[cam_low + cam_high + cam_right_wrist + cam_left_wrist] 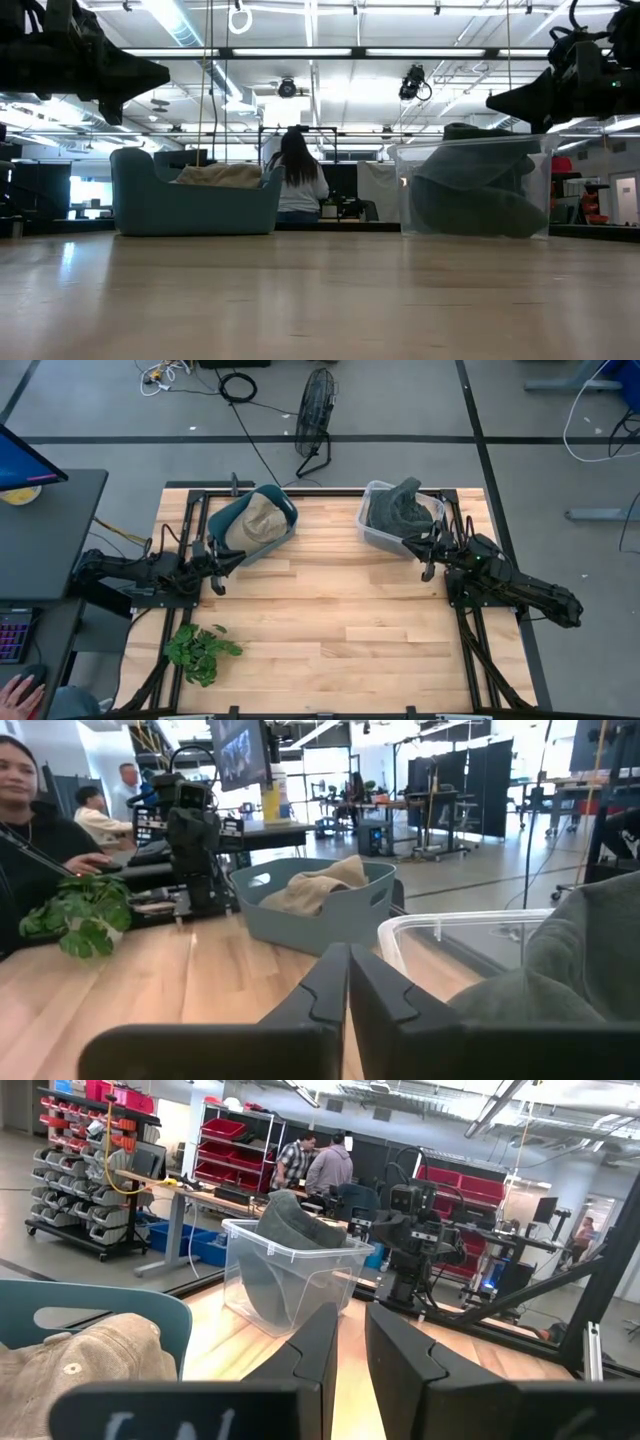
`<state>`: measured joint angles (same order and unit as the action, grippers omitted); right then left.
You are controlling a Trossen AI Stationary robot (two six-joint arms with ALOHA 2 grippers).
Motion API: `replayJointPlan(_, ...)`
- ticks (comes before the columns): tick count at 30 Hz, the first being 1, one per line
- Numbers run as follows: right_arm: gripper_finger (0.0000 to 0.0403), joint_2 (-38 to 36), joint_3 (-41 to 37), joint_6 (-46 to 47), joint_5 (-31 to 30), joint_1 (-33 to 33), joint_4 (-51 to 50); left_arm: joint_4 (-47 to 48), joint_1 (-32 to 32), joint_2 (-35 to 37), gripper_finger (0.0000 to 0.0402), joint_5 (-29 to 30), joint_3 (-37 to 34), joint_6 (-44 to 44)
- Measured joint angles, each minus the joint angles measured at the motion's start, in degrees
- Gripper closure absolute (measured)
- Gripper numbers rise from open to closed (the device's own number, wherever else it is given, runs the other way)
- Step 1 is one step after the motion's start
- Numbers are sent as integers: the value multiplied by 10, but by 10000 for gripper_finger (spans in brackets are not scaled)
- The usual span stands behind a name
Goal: Pick & Place hat
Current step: Return to Home Position
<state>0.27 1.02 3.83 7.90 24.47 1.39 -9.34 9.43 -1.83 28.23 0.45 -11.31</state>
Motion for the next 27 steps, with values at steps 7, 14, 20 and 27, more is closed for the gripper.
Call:
replayJointPlan(7, 370, 0, 0, 1, 0, 0, 0, 0, 0, 0, 344, 0, 0, 0)
replayJointPlan(14, 369, 0, 0, 1, 0, 0, 0, 0, 0, 0, 344, 0, 0, 0)
replayJointPlan(20, 369, 0, 1, 1, 0, 0, 0, 0, 0, 0, 344, 0, 0, 0)
replayJointPlan(27, 369, 0, 1, 1, 0, 0, 0, 0, 0, 0, 344, 0, 0, 0)
